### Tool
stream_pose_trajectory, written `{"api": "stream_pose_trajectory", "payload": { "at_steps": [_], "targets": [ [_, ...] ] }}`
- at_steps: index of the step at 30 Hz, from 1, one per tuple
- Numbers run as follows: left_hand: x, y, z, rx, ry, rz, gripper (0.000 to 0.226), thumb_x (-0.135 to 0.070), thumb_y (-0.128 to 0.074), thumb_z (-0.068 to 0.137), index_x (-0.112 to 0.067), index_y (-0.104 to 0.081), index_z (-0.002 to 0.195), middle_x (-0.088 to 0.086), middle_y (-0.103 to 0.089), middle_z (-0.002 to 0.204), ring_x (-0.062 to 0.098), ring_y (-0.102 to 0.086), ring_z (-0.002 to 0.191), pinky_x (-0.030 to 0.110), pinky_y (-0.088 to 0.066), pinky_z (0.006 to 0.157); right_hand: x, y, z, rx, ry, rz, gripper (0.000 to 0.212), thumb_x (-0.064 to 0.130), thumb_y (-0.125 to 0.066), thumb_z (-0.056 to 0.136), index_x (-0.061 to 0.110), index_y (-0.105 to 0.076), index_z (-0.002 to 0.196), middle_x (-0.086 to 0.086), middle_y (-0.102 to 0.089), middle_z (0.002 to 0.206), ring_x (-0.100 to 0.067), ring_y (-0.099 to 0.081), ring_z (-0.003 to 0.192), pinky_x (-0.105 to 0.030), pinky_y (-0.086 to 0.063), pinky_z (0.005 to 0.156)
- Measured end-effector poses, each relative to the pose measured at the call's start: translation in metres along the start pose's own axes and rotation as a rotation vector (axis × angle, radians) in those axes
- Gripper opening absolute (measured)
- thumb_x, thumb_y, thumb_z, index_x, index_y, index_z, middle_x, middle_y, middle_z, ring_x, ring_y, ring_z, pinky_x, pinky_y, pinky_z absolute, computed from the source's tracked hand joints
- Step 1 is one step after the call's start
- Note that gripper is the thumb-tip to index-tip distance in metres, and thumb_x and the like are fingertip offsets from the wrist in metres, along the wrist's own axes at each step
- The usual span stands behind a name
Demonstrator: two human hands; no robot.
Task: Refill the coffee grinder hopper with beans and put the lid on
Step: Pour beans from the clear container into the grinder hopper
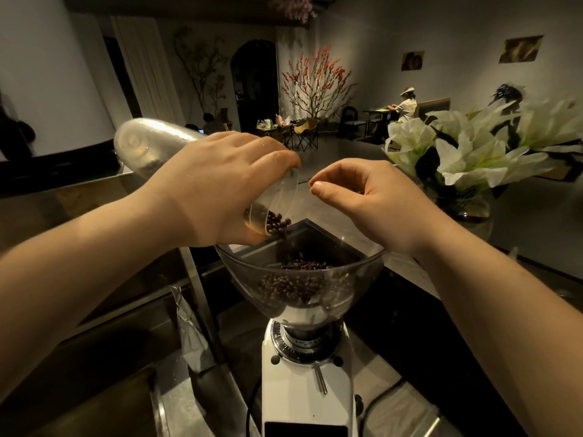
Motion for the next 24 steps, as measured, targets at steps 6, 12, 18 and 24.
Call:
{"api": "stream_pose_trajectory", "payload": {
  "at_steps": [6,12,18,24],
  "targets": [
    [-0.0008,0.0009,-0.0002,-0.006,0.000,0.007,0.091,-0.064,-0.070,0.073,-0.012,-0.056,0.147,0.010,-0.068,0.138,0.034,-0.068,0.122,0.046,-0.056,0.097,0.0002,0.0001,0.0002,-0.006,0.005,0.007,0.023,0.048,-0.066,0.105,0.035,-0.078,0.120,0.019,-0.079,0.111,0.005,-0.071,0.107,-0.020,-0.055,0.091],
    [-0.0006,0.0005,-0.0001,0.004,0.000,-0.009,0.091,-0.065,-0.068,0.075,-0.012,-0.054,0.148,0.011,-0.066,0.140,0.034,-0.067,0.123,0.047,-0.055,0.099,0.0001,-0.0003,0.0002,0.000,0.004,0.008,0.022,0.047,-0.066,0.106,0.035,-0.078,0.120,0.019,-0.079,0.111,0.005,-0.071,0.106,-0.021,-0.055,0.091],
    [0.0002,-0.0003,0.0002,0.010,0.002,-0.006,0.092,-0.064,-0.071,0.075,-0.012,-0.053,0.149,0.011,-0.066,0.140,0.034,-0.066,0.124,0.046,-0.055,0.100,-0.0004,-0.0003,0.0007,-0.006,0.006,0.004,0.023,0.048,-0.067,0.105,0.034,-0.078,0.120,0.018,-0.079,0.112,0.003,-0.072,0.107,-0.024,-0.057,0.093],
    [0.0005,-0.0009,0.0000,0.021,0.007,-0.005,0.094,-0.060,-0.079,0.073,-0.012,-0.053,0.149,0.011,-0.065,0.141,0.035,-0.066,0.125,0.047,-0.054,0.101,-0.0010,-0.0004,0.0013,-0.003,0.008,0.002,0.023,0.049,-0.066,0.105,0.035,-0.078,0.120,0.019,-0.079,0.111,0.004,-0.072,0.106,-0.024,-0.057,0.093]
  ]
}}
Point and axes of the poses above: each hand's wrist, its own z-axis towards the middle knuckle, its own y-axis out of the back of the hand, x = y × z, the point moved 3 cm from there along z, towards the middle knuckle
